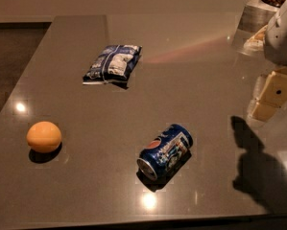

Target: Place pepsi can upright

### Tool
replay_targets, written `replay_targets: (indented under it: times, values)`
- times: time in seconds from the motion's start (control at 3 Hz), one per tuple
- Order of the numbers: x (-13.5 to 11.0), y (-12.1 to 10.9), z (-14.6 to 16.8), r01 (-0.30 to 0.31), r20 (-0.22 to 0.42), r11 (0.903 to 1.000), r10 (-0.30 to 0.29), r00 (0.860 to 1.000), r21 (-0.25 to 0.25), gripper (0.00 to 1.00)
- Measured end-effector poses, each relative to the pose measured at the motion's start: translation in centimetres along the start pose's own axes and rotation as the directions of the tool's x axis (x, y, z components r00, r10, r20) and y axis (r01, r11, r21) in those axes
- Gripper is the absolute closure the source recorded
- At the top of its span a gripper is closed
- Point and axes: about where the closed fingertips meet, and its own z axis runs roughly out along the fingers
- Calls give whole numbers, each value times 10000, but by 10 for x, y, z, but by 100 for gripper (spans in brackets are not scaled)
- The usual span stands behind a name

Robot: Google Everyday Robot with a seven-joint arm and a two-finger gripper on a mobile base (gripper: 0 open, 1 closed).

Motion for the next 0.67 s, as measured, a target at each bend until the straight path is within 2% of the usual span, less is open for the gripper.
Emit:
replay_targets:
  times: [0.33,0.67]
  values:
    - [0,0,0,0,0,10000,0,10000,0,0]
    - [-18,8,8,820,-123,9965,-822,9965,-140,0]
